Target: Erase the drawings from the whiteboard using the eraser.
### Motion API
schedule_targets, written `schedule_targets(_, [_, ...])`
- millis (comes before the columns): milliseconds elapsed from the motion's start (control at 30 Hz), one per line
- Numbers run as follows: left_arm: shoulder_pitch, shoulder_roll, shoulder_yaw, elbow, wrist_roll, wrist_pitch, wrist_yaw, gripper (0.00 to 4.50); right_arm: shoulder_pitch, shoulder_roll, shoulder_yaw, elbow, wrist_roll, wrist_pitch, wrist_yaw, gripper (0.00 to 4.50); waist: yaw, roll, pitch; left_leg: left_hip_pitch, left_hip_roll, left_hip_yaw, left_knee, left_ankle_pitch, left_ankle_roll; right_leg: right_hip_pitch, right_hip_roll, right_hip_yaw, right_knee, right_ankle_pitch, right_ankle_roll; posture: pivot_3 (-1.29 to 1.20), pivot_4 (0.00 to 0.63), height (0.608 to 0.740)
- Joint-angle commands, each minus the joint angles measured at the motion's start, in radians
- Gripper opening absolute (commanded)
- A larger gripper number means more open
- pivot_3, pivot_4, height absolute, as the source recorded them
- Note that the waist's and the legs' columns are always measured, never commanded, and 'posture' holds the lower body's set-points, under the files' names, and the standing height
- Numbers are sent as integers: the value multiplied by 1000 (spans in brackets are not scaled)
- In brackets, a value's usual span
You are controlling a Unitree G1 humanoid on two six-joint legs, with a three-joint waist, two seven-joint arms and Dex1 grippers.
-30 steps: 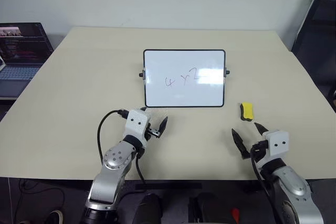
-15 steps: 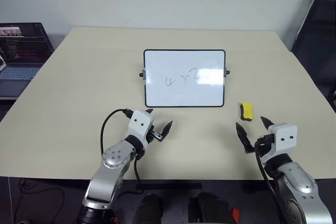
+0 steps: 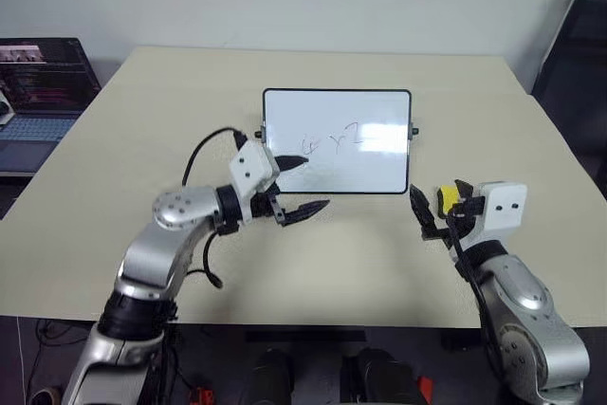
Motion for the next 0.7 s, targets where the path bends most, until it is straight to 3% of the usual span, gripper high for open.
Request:
schedule_targets(33, [-83,28,-51,75,-16,-43,-155,4500,-112,-16,-104,73,-3,139,-66,4488,-1,0,0,0,0,0,0,0,0,0,0,0,0,0,0,0,150,740])
schedule_targets(233, [-167,31,-105,196,7,-98,-307,4500,-233,-44,-141,242,-28,152,-78,4488,-5,0,0,0,1,1,-1,0,0,-2,1,-1,1,0,-2,0,150,740])
schedule_targets(700, [-134,17,-113,182,38,-132,-297,4500,-263,-68,-126,482,-62,7,-33,4488,-5,0,0,-9,0,0,0,0,1,-9,1,0,1,3,-6,0,150,740])
